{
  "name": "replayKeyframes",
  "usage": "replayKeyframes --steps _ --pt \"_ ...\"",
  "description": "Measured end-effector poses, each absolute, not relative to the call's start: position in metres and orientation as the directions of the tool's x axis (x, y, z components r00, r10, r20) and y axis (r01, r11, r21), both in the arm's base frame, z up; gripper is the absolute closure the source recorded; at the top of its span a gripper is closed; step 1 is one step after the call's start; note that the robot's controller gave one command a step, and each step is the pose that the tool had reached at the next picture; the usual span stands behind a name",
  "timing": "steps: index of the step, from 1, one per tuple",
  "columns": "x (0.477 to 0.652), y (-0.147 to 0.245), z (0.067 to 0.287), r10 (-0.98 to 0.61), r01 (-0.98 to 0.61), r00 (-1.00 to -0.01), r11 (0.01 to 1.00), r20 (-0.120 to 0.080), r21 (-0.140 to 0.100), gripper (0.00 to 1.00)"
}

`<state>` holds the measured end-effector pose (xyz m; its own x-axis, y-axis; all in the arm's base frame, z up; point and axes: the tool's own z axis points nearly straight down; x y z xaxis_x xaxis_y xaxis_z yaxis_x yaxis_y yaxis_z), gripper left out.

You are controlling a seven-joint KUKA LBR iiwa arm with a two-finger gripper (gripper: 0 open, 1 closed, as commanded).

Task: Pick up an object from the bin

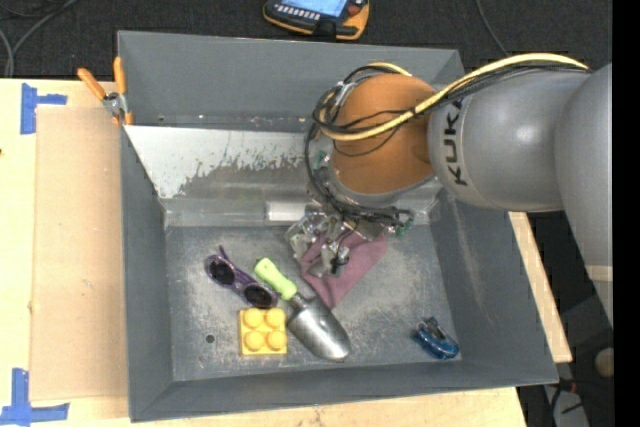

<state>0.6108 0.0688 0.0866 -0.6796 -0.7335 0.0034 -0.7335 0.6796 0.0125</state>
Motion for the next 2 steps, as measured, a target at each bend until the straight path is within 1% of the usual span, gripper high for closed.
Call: replayKeyframes --steps 1,2 --pt "0.611 0.069 0.105 -0.733 -0.733 -0.680 0.680 0.002 0.011 1.00" --pt "0.611 0.069 0.117 -0.733 -0.733 -0.680 0.680 0.002 0.010 1.00"
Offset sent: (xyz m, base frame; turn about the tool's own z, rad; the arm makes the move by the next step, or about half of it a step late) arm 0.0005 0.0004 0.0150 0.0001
